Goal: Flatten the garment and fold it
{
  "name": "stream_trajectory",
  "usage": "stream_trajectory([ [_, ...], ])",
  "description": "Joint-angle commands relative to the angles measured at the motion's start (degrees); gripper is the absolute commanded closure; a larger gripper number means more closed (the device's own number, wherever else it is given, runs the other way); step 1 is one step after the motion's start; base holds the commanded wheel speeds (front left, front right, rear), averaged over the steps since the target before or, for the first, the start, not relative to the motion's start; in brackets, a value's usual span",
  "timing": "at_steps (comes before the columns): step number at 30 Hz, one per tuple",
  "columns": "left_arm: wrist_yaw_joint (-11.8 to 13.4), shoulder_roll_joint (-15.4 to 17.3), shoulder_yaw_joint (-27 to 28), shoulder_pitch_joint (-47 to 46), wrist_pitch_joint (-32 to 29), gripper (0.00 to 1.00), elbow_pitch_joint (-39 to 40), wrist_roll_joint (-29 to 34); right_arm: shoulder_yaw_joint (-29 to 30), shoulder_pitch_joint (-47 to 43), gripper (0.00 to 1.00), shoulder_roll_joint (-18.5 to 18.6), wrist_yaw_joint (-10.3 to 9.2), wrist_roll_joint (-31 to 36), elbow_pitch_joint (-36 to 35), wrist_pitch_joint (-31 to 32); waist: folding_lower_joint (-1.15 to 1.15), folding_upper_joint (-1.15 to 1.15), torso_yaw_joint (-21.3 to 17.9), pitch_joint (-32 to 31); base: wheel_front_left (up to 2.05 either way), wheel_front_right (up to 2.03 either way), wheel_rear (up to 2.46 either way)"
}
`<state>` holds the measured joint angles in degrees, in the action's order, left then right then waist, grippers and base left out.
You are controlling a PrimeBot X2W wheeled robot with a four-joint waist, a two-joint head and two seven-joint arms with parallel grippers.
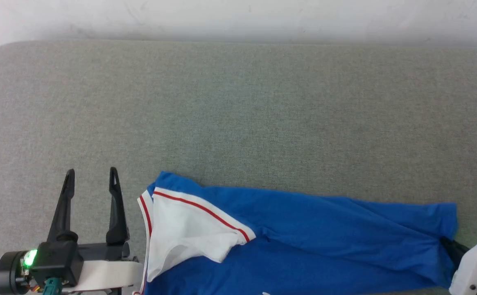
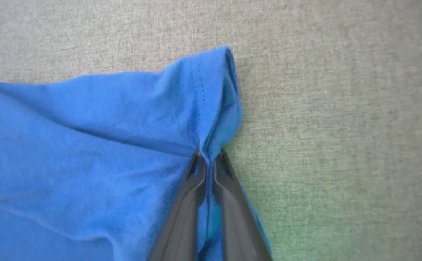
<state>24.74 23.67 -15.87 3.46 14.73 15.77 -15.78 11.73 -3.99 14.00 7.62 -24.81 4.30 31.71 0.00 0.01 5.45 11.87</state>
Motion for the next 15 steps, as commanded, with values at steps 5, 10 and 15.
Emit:
stream_trajectory([
  [5, -0.32, 0.16, 0.89, 1.38, 0.26, 0.0, 0.31, -0.57, 5.32, 1.06, 1.0, 1.22, -0.13, 0.55, 0.35, -0.99, 0.0, -0.01, -0.85, -1.07, 0.0, 0.0, 0.0],
  [10, -0.45, -0.44, 0.57, 1.74, 0.27, 0.0, 0.44, -0.42, 13.17, 0.57, 1.0, 5.01, -0.13, 3.65, 0.36, -1.11, 0.0, -0.01, -0.71, -1.11, 0.0, 0.0, 0.0],
  [15, -0.44, -1.24, 0.89, 2.08, 0.27, 0.0, 0.13, -0.5, 12.05, 1.19, 1.0, 3.45, -0.13, 1.42, -3.56, 0.93, 0.0, -0.01, -0.6, -1.26, 0.0, 0.0, 0.0],
])
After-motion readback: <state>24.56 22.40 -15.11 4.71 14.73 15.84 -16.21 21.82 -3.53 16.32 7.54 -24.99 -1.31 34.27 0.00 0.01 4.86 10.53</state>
